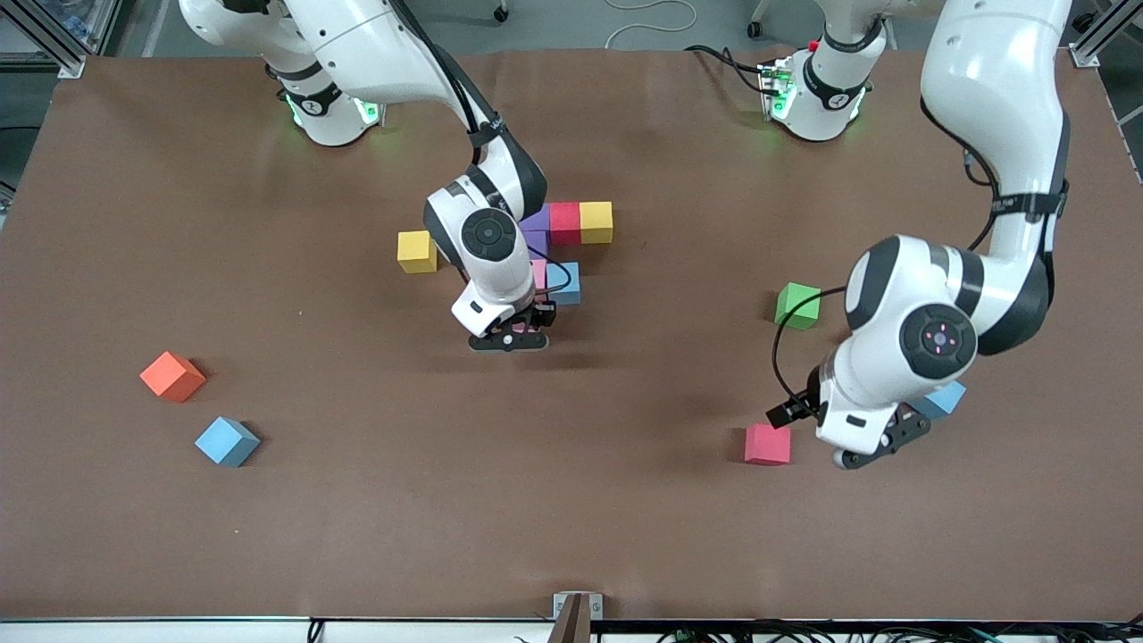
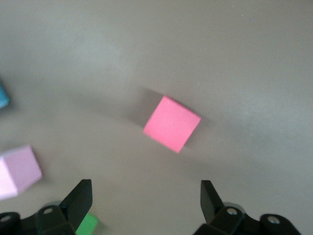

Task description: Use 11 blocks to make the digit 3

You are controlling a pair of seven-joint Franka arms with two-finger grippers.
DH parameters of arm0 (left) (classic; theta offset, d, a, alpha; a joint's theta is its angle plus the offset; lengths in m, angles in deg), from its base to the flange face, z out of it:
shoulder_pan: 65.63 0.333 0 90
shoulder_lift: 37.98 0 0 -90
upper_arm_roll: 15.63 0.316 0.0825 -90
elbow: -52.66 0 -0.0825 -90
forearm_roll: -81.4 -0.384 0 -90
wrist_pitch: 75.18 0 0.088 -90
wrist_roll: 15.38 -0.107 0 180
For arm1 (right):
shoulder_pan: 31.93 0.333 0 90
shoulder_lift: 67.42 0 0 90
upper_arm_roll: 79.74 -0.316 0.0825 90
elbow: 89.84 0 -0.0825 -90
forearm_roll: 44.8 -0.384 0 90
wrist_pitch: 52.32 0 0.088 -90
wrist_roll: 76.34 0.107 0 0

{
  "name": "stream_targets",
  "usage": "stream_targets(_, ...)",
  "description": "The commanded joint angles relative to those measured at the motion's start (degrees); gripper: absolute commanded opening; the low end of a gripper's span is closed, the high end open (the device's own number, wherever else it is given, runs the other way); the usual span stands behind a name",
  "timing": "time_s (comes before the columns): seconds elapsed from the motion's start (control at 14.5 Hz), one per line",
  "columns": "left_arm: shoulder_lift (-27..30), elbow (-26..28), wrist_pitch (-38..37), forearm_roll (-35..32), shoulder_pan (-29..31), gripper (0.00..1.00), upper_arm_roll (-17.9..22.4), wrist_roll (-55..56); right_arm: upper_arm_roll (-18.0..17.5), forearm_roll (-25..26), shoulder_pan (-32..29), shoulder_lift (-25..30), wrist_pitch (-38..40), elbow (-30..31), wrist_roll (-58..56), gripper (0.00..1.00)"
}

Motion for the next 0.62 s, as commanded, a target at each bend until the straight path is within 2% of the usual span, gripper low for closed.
stream_targets(0.0,-4.3,-4.5,2.3,-0.4,-0.1,0.97,-0.1,-7.8,0.2,0.0,1.0,0.4,-0.9,1.8,1.2,0.02)
stream_targets(0.28,-9.6,-4.9,11.5,-0.4,-0.3,0.97,-0.1,-22.8,0.2,0.0,1.9,0.7,-0.3,2.3,2.9,0.02)
stream_targets(0.55,-11.5,-4.9,11.6,-0.5,-0.6,0.97,2.3,-27.4,0.2,0.0,2.2,1.0,0.5,2.9,3.0,0.03)
